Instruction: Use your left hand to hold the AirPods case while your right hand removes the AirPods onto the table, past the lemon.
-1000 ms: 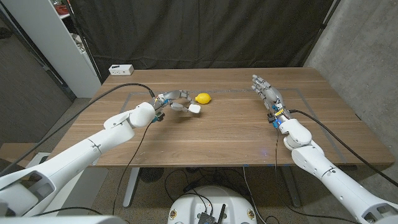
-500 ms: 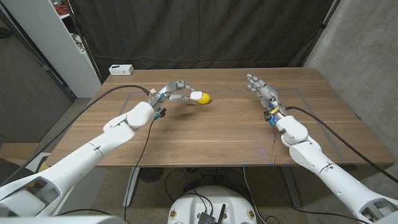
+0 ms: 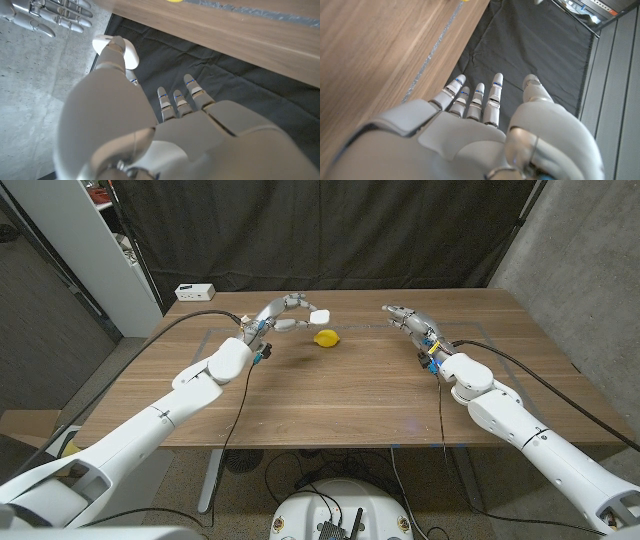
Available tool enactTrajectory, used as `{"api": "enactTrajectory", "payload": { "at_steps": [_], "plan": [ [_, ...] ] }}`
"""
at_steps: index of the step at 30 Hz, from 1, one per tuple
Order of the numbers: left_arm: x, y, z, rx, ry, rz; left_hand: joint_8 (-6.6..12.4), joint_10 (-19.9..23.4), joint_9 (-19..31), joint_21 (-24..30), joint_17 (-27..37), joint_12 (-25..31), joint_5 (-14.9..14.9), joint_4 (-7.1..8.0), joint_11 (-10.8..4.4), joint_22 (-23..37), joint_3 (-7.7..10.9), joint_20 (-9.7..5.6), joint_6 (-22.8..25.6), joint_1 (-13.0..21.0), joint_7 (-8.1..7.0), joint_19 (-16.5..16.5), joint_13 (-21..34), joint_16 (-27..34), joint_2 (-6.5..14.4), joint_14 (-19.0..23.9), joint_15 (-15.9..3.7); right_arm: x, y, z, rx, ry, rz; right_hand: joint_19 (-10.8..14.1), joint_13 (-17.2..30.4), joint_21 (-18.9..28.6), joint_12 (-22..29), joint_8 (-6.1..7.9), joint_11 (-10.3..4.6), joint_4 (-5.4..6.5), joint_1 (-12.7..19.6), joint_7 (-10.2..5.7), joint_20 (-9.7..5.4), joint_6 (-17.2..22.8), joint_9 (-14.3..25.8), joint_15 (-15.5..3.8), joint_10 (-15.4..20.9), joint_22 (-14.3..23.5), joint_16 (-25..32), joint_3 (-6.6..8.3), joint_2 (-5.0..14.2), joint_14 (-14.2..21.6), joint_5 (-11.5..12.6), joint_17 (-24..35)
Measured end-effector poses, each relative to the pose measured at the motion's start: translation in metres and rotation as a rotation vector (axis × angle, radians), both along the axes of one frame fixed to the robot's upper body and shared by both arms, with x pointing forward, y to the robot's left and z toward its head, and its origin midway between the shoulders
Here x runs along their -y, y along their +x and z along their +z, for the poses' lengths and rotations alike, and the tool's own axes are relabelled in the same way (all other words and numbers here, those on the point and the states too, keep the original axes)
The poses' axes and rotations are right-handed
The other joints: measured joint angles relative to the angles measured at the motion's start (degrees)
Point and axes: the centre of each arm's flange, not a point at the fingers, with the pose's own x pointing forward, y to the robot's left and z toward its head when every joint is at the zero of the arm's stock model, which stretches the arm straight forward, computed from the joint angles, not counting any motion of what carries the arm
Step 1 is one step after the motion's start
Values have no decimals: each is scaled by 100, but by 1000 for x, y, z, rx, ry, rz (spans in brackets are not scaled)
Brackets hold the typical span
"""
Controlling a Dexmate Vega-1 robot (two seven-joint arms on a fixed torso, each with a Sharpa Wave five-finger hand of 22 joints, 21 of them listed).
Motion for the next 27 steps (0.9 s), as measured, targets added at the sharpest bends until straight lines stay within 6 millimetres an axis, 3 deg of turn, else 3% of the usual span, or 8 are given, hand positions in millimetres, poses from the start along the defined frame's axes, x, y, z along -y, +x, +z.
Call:
{"api": "enactTrajectory", "payload": {
  "at_steps": [9, 17, 27],
  "plan": [
    [9, -3, 13, 78, 22, -17, 0, 0, 0, 0, 17, 0, 0, 17, 0, -1, -30, 0, 0, 23, 0, 0, -26, 0, 8, 21, -21, -18, -2, 16, -64, -62, 22, 49, 27, 0, -20, -23, 131, 26, -9, 254, 49, 83, 0, 20, -74, 0, 0, -105, -205, -42, 0, 0],
    [14, -3, 23, 118, 40, -22, 0, 0, 0, 0, 17, 0, -1, 3, 0, -1, -64, 0, 23, 23, -23, 0, -26, 0, 7, 20, -21, -37, 1, 21, -113, -103, 73, 49, 53, 0, -20, -23, 271, 48, -12, 648, 111, 273, -1, 51, -56, 0, 0, -175, -314, -72, 24, -1],
    [24, -6, 29, 165, 86, -17, 0, 0, 0, 0, 16, 0, -44, 32, 0, -1, -94, 0, 41, 75, -41, 0, -53, 0, 14, 20, -20, -53, 2, 22, -143, -130, 132, 100, 80, 0, 26, 0, 358, 86, -39, 841, 161, 466, -15, 178, 31, 0, 7, -214, -394, -7, 24, 27]
  ]
}}
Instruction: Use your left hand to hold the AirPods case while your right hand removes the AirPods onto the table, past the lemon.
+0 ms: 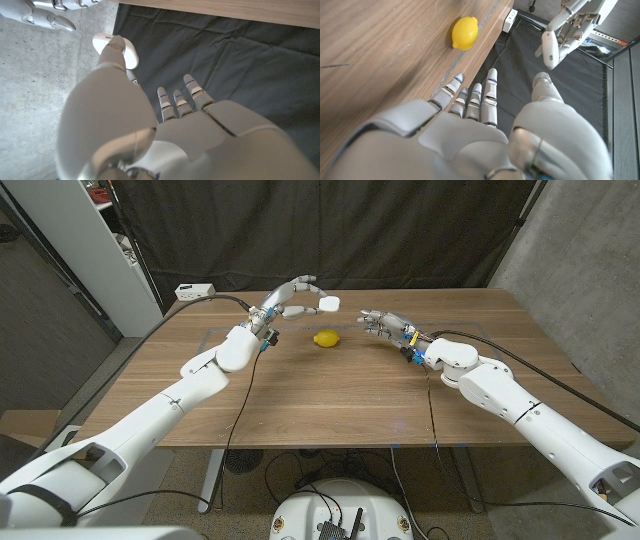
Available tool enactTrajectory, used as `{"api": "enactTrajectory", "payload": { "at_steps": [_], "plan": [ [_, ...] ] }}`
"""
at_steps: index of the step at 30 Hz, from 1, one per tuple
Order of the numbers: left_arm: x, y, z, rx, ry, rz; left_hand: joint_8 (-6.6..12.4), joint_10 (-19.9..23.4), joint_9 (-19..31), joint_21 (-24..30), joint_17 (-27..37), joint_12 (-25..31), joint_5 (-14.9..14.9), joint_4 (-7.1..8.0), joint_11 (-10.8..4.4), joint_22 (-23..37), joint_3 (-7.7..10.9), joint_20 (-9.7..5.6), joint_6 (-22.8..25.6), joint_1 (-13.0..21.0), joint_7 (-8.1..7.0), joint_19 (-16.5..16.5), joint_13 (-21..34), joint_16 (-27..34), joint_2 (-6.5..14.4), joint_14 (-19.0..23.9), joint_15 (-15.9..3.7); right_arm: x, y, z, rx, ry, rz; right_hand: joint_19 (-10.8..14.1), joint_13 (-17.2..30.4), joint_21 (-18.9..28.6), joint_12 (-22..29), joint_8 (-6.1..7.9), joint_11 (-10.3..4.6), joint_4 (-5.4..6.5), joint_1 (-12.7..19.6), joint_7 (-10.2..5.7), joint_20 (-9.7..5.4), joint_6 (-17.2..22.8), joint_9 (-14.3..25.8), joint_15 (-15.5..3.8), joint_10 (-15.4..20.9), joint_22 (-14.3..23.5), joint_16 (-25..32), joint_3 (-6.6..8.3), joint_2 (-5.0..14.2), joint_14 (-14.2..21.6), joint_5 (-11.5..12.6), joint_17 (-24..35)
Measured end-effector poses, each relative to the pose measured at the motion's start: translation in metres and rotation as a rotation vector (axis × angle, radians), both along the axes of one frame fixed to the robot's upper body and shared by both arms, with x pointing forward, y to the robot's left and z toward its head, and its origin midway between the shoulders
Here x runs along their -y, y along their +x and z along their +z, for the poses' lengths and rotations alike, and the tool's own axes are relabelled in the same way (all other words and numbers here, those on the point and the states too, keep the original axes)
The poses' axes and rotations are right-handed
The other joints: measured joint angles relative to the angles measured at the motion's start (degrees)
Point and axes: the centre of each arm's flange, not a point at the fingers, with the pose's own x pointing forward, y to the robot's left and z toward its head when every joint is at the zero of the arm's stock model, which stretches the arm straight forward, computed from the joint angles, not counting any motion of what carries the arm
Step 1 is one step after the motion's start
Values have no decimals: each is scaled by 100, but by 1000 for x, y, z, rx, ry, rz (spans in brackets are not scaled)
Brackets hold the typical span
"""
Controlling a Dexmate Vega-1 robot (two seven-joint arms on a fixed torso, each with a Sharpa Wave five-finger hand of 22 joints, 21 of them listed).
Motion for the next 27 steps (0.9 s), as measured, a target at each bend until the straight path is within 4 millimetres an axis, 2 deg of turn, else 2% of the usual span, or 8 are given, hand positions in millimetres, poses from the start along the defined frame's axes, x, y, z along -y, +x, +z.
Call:
{"api": "enactTrajectory", "payload": {
  "at_steps": [7, 17, 18, 27],
  "plan": [
    [6, -1, 2, 17, 28, 18, 0, 0, 0, 0, 0, -24, 0, -8, 0, 0, -54, 0, 0, -1, 0, 0, 0, 0, 2, 0, 0, -10, -2, 3, -6, -8, 23, 31, 27, 0, 21, 0, 113, 17, -6, 65, 93, 65, 0, 79, 113, 0, 33, -64, -43, 79, 22, 0],
    [13, 0, 3, 26, 53, 31, 0, 0, 0, -28, -1, -24, -2, 15, 0, 0, -79, 0, -4, 28, 4, 0, -6, -27, 47, 0, 0, -23, -4, 7, -2, -13, 40, 78, 53, 22, 99, 0, 170, 17, -12, 135, 183, 135, 1, 116, 189, 27, 101, -64, -48, 199, 22, -1],
    [14, 0, 2, 26, 58, 36, 0, 0, 0, -28, 0, -23, -8, 15, 0, 0, -79, 0, -4, 28, 4, 0, -18, -27, 47, 0, 0, -30, -4, 9, 0, -12, 49, 93, 53, 23, 105, 6, 179, 17, -12, 155, 198, 155, 1, 114, 222, 29, 110, -64, -48, 227, 22, -1],
    [21, 2, 0, 19, 73, 34, 0, 0, 0, -28, -1, -23, -41, 24, 0, 0, -133, 22, -6, 26, 6, -22, -27, -27, 48, 0, 0, -41, -3, 10, 2, -5, 55, 189, 103, 45, 171, 45, 192, 17, 39, 101, 225, 307, 1, 95, 356, 29, 151, -63, -95, 404, 22, 27]
  ]
}}
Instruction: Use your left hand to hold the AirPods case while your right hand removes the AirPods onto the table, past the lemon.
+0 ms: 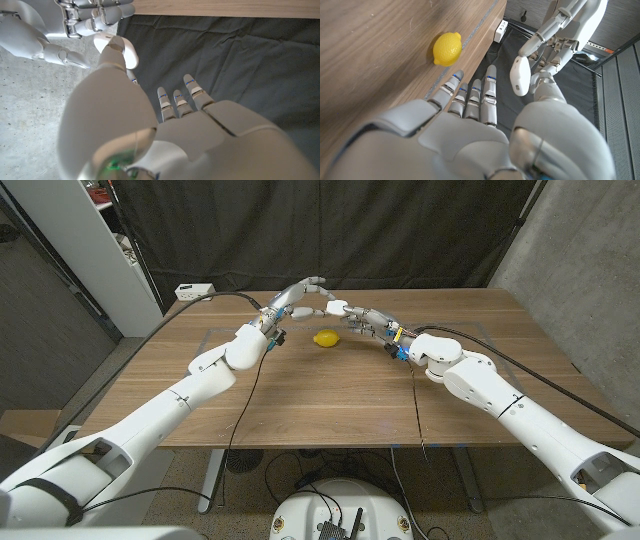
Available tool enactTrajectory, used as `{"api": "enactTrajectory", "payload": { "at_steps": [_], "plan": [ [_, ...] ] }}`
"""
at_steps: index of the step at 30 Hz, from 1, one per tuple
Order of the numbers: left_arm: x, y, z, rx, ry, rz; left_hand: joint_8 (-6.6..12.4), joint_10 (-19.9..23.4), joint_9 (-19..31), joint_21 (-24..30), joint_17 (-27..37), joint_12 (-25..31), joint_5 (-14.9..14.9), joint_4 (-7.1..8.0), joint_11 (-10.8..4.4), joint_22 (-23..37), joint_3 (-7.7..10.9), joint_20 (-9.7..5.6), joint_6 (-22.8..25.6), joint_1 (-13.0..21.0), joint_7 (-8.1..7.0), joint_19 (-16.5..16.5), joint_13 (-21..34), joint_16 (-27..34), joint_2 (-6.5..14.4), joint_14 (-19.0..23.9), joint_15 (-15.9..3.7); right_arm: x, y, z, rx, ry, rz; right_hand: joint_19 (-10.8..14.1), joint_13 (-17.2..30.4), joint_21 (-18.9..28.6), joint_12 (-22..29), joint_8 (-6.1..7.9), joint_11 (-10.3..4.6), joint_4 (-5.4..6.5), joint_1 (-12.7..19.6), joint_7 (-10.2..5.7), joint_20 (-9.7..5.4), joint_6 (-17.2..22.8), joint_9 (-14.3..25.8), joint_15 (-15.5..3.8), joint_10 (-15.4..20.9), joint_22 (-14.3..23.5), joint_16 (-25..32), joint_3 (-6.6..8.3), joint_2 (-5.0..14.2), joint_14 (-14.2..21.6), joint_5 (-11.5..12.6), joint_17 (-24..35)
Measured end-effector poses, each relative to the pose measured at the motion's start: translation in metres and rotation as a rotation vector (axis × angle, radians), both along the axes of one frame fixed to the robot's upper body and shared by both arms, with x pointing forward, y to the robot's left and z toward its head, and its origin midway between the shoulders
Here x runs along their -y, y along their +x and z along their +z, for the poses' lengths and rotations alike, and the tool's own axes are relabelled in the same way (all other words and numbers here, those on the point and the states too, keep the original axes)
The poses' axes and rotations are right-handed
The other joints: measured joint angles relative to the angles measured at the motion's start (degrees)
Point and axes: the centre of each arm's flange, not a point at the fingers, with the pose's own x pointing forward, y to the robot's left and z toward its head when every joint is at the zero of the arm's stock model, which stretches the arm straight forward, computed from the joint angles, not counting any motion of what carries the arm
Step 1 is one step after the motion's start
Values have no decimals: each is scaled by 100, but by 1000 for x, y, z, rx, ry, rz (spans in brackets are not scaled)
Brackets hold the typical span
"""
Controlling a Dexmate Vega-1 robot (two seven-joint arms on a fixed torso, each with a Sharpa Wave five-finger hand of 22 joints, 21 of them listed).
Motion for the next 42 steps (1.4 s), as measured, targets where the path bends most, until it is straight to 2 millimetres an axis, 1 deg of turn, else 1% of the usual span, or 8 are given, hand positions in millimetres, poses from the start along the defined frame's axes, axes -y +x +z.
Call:
{"api": "enactTrajectory", "payload": {
  "at_steps": [4, 10, 17, 22, 25, 29, 34, 42],
  "plan": [
    [1, 1, -1, -4, 7, 8, 0, 0, 0, 0, 0, -22, -3, 0, 0, 0, 0, 0, -8, -20, 8, 0, 0, 0, 22, 0, 0, -3, 1, 1, 3, 4, 0, 62, 15, 0, 46, 0, 10, 0, 57, 7, -5, 75, 15, -1, 100, 0, 21, 0, 46, 86, 0, 0],
    [6, 1, -4, -4, 24, 22, 0, -22, 0, 0, 0, -22, -3, 16, 22, 0, -63, 0, -9, 10, 9, 0, 0, 0, 52, 0, 0, -8, 1, 3, 13, 8, -3, 159, 57, 0, 114, 44, -49, -27, 232, 122, -42, 272, 41, -49, 254, 0, 65, 27, 101, 268, 0, 0],
    [8, 1, -4, 2, 31, 36, 0, -21, 0, -45, 0, -22, -4, 25, 22, 0, -72, 30, 3, 10, -3, -30, -26, 0, 51, 0, 0, -13, 2, 5, 21, 14, -14, 437, 134, 63, 247, 137, -69, -139, 705, 18, -135, 580, 108, -135, 484, 0, 115, 140, 206, 568, 45, 0],
    [9, 1, -5, 3, 27, 42, 0, -21, 0, -45, -1, -22, -4, 33, 22, 0, -81, 30, 3, 10, -3, -31, -26, 0, 51, 0, 0, -16, 2, 5, 18, 13, -21, 570, 189, 63, 317, 211, -106, -157, 1021, 4, -206, 734, 172, -197, 659, -1, 148, 244, 329, 750, 44, 5],
    [9, 1, -6, 3, 25, 43, 0, -21, 0, -45, -1, -22, -4, 33, 22, 0, -127, 30, 3, 10, -3, -31, -26, 0, 51, 0, 0, -18, 3, 5, 17, 12, -25, 612, 215, 63, 368, 247, -178, -154, 1211, -51, -249, 834, 218, -281, 736, -1, 170, 295, 382, 852, 44, 26],
    [10, 0, -7, 2, 22, 45, 0, -21, 0, -45, -1, -22, -4, 32, 21, 0, -127, 30, 3, 10, -3, -31, -26, 0, 50, 0, 0, -20, 4, 4, 15, 12, -31, 686, 255, 63, 423, 316, -290, -148, 1478, -120, -322, 965, 307, -285, 849, -1, 192, 345, 474, 984, 44, 26],
    [10, 0, -9, 0, 20, 45, 0, -21, 0, -45, -1, -22, -18, 51, 21, 0, -146, 30, 2, 11, -2, -31, -26, 0, 51, 0, 0, -22, 5, 3, 14, 15, -38, 722, 315, 63, 487, 445, -407, -141, 1755, -317, -358, 1159, 447, -298, 966, -1, 259, 400, 599, 1137, 44, 62],
    [11, -1, -12, -7, 16, 45, 0, -21, 0, -45, -1, -22, -44, 41, 21, 0, -182, 30, -8, 57, 8, -31, -25, 0, 95, 0, 0, -23, 6, 2, 28, 31, -48, 776, 375, 62, 575, 601, -603, -104, 1978, -377, -413, 1219, 650, -317, 1167, -2, 362, 435, 772, 1322, 18, 132]
  ]
}}
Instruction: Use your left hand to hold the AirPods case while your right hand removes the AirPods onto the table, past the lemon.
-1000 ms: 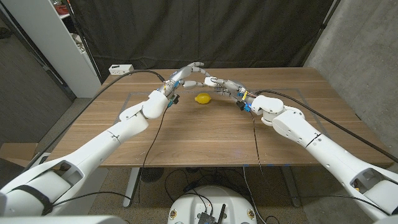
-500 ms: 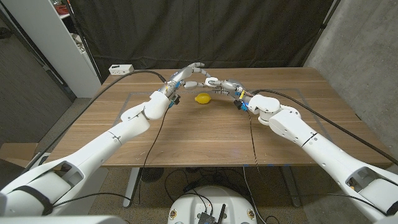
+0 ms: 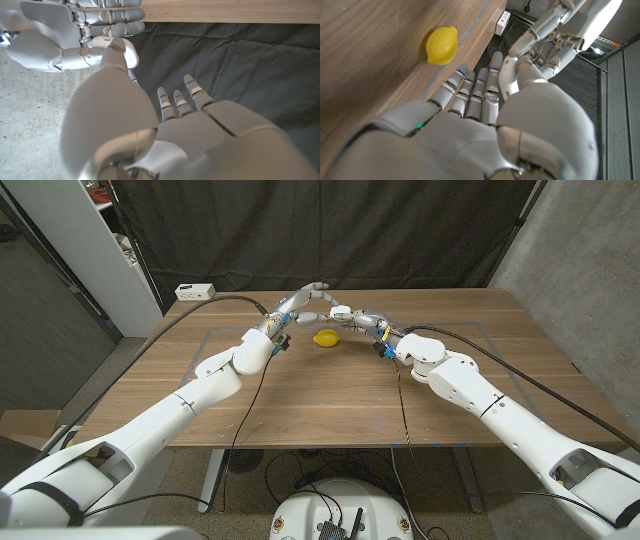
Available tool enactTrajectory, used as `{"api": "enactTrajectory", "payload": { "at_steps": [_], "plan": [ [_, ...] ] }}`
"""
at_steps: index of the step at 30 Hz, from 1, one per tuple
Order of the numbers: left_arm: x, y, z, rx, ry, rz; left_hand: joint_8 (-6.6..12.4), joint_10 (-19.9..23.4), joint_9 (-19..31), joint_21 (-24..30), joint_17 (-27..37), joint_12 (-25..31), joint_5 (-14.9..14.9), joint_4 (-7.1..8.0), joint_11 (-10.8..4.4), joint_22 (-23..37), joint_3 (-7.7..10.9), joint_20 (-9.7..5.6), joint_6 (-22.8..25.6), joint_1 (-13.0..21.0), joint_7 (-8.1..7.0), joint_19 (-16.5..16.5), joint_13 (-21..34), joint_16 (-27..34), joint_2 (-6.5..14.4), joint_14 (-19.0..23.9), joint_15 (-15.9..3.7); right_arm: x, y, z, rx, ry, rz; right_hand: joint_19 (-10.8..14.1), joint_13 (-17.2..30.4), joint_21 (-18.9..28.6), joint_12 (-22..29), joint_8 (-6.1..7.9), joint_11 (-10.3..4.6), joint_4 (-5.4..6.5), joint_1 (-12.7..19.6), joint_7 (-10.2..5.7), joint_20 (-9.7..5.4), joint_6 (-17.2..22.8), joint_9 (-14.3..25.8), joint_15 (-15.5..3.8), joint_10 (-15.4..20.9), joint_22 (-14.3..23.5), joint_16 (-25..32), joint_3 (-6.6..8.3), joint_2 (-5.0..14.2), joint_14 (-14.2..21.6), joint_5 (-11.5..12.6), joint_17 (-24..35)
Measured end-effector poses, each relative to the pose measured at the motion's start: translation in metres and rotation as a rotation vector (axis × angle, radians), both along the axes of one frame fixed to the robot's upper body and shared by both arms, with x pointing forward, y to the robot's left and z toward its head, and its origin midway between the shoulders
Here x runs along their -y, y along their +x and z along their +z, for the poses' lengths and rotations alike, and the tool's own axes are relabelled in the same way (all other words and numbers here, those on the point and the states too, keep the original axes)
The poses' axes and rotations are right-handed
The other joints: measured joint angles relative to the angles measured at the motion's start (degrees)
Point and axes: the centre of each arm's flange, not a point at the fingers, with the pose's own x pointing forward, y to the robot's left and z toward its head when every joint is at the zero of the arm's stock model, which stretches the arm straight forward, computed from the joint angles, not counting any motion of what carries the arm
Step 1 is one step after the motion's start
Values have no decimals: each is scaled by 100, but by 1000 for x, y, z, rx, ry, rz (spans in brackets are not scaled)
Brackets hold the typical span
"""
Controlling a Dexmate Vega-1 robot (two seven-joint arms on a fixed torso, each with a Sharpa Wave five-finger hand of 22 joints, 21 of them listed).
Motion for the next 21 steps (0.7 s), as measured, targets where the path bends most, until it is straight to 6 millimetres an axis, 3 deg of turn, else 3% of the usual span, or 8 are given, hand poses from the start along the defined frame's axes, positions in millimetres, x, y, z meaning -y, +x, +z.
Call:
{"api": "enactTrajectory", "payload": {
  "at_steps": [8, 10, 12, 13, 14, 16, 21],
  "plan": [
    [-3, -3, -2, -2, -5, 2, 0, 30, 0, 0, 0, 0, 0, 56, 30, 0, -104, 0, -84, -2, 84, 0, 0, 0, 0, 0, 0, -2, 2, -5, 17, 32, -8, 8, 53, 0, 80, 132, -81, 5, 128, 21, -8, 21, 162, 21, 197, 0, 104, 3, 1, 143, -42, 53],
    [-4, -4, -2, -2, -7, 3, 1, 27, 0, 0, 0, 0, -18, 109, 33, 16, -193, 0, -180, -50, 180, 0, 0, 0, 17, 0, 0, -2, 2, -5, 24, 38, -10, 29, 53, -8, 80, 167, -106, 6, 137, 20, -29, 24, 200, 7, 223, 0, 126, 2, -8, 157, -47, 53],
    [-6, -4, -2, -3, -12, 2, 85, -24, 129, 0, 0, 0, -42, 203, 84, 30, -314, 0, -323, -234, 381, 0, 3, 0, 39, 0, 0, -2, 2, -6, 27, 46, -12, 29, 73, -24, 101, 178, -131, 13, 188, 18, -29, 44, 217, -9, 248, 0, 147, -5, -20, 173, -64, 79],
    [-7, -5, -2, -3, -15, 1, -31, -45, 719, 0, 0, 0, -42, 221, 105, 30, -368, 0, -444, -310, 448, 0, 9, 0, 44, 0, 0, -2, 3, -6, 31, 52, -17, 29, 79, -24, 101, 178, -138, 13, 209, 17, -29, 44, 217, -9, 255, 0, 147, -5, -3, 173, -67, 80],
    [-9, -5, -2, -3, -16, 3, -147, -54, 891, 0, 0, 0, -42, 246, 114, 30, -418, 0, -586, -367, 428, 0, 14, 0, 74, 0, 0, -2, 2, -5, 39, 55, -19, 29, 80, -24, 101, 179, -142, 13, 229, 17, -29, 44, 217, -9, 258, 0, 147, -5, 8, 173, -67, 80],
    [-9, -7, -2, -4, -25, -10, -287, -73, 950, 0, 0, 0, -42, 277, 133, 30, -449, 23, -762, -412, 386, -24, 16, 0, 28, 0, 0, -2, 4, -6, 41, 65, -22, 6, 79, -24, 101, 191, -145, 13, 233, 16, -52, 44, 217, -9, 261, 0, 169, -5, 7, 173, -68, 79],
    [-16, -9, 1, -10, -60, -36, -429, -73, 892, -44, 28, 0, -42, 325, 133, 30, -529, 31, -941, -472, 338, -31, 16, 0, -32, 0, 0, -2, 7, -7, 56, 88, -30, 6, 101, -24, 109, 225, -185, 3, 296, 15, -51, 44, 217, -6, 302, 0, 182, -19, -16, 177, -86, 106]
  ]
}}
